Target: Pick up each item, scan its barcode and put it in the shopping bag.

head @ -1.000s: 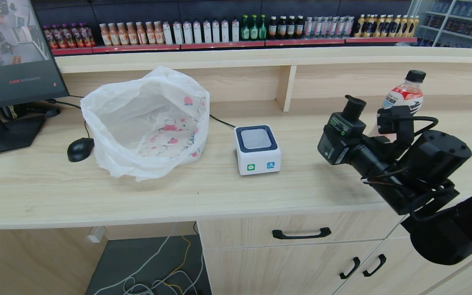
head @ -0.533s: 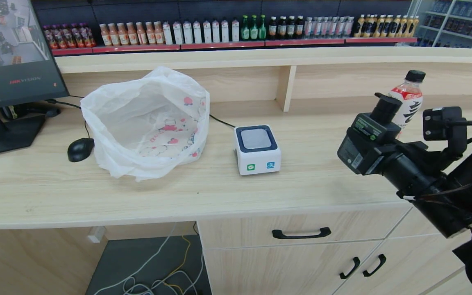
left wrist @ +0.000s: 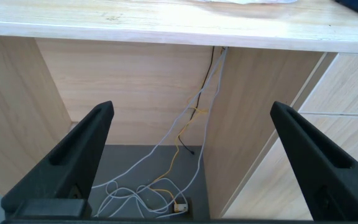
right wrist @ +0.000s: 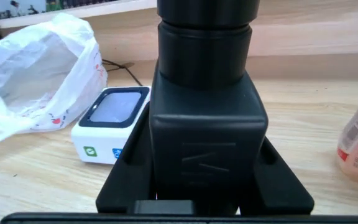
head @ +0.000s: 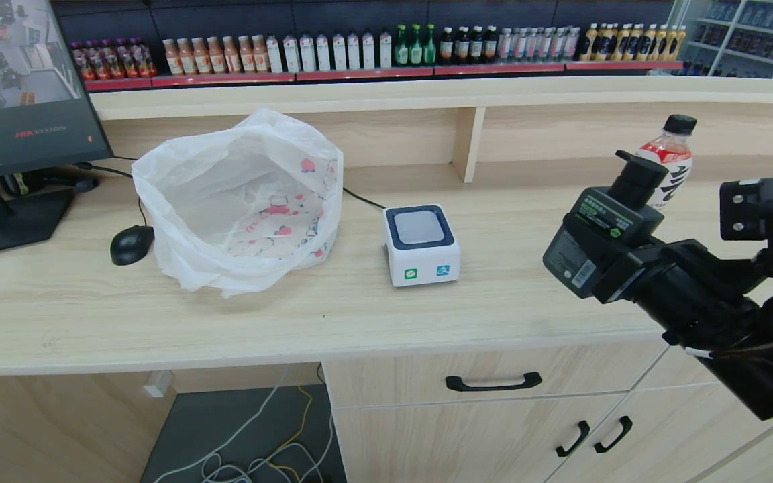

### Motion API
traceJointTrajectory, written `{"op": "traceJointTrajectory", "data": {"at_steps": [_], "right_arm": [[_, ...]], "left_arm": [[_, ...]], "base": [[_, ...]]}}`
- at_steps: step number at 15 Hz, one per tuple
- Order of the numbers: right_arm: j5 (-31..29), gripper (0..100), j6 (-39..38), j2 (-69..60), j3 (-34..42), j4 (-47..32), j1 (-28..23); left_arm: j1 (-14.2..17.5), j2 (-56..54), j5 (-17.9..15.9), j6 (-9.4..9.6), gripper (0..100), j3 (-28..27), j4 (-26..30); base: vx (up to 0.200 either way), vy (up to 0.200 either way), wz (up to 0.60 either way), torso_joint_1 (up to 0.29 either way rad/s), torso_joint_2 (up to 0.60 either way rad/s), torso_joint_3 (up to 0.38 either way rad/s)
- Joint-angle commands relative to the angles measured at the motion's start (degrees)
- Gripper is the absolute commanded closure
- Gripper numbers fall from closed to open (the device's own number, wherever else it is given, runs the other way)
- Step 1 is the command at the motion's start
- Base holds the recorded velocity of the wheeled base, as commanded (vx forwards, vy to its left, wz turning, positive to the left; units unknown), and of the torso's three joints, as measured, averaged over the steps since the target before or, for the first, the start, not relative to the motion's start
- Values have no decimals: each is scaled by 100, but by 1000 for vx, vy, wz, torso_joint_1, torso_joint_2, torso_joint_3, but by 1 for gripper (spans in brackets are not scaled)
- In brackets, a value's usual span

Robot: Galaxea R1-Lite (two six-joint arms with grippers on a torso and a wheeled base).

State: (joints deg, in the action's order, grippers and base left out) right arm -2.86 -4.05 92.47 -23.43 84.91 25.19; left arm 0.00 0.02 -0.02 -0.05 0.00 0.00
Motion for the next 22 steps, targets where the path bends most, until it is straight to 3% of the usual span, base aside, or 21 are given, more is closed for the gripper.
{"op": "traceJointTrajectory", "data": {"at_steps": [1, 6, 12, 15, 19, 22], "right_arm": [[49, 100, -272, -211, 225, 8, 355], [137, 100, -1643, -255, 295, 8, 1129], [1262, 100, -3041, -255, 181, 96, 1841], [1675, 100, -3401, -229, 146, 307, 2025], [1710, 100, -3946, -97, -250, 509, 2456], [1710, 100, -3981, 140, -549, 509, 2474]], "left_arm": [[0, -2, 2, -4, 0, 0, 0], [0, -2, 2, -4, 0, 0, 0], [0, -2, 2, -4, 0, 0, 0], [0, -2, 2, -4, 0, 0, 0], [0, -2, 2, -4, 0, 0, 0], [0, -2, 2, -4, 0, 0, 0]], "base": [[0, 0, 0, 0, 0, 0], [0, 0, 0, 0, 0, 0], [0, 0, 0, 0, 0, 0], [0, 0, 0, 0, 0, 0], [0, 0, 0, 0, 0, 0], [0, 0, 0, 0, 0, 0]]}}
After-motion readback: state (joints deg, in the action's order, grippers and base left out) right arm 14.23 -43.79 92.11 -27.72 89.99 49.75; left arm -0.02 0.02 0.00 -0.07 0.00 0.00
